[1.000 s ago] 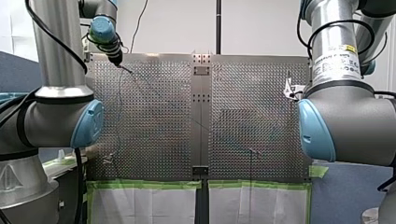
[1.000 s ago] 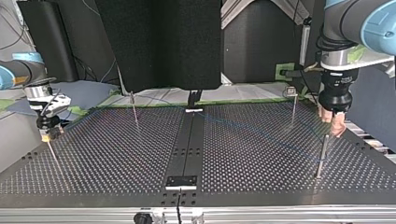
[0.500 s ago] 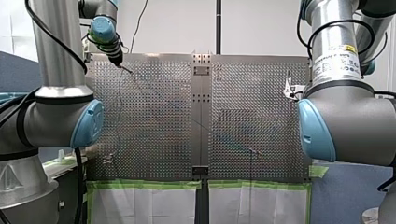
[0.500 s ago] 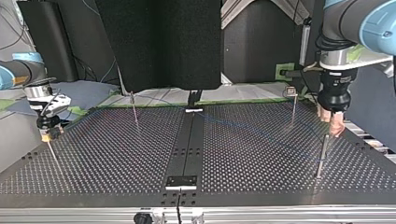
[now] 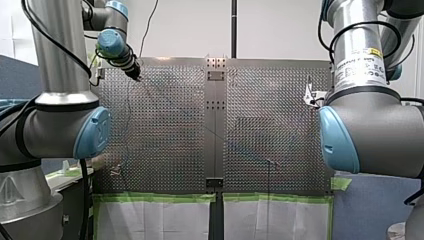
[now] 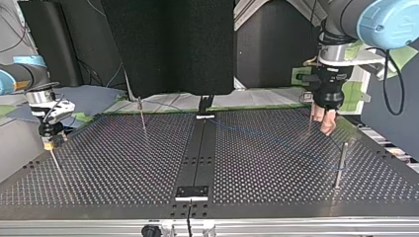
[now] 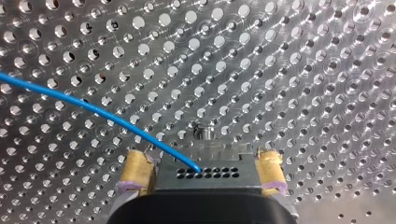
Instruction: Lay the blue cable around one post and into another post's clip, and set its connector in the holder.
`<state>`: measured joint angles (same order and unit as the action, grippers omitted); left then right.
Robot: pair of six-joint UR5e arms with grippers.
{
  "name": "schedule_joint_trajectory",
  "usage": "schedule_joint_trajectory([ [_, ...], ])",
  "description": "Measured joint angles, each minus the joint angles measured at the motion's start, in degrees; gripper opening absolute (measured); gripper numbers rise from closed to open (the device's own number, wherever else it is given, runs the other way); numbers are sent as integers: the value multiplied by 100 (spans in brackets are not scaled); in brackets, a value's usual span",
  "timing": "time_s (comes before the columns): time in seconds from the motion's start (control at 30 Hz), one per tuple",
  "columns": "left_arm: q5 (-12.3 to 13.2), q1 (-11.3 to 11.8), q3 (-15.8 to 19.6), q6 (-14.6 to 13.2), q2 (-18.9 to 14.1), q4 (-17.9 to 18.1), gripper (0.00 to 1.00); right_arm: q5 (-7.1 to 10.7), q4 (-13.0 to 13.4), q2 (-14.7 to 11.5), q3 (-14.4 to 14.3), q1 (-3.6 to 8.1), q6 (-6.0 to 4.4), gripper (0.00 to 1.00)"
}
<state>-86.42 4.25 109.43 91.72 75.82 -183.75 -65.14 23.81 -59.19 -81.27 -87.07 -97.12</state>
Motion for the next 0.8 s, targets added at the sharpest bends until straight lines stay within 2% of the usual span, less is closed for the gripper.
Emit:
schedule_joint_trajectory([
  [0.23,324,-234,324,298,147,324,87,0,-12,-1,3,-1,12,100],
  [0.4,519,-497,596,235,405,596,87,0,-7,-1,1,-2,9,100],
  [0.53,405,-723,823,236,631,822,87,0,-2,-1,0,-1,7,100],
  [0.8,-52,-1204,1303,643,1112,1304,87,0,-8,-1,0,0,10,100],
])
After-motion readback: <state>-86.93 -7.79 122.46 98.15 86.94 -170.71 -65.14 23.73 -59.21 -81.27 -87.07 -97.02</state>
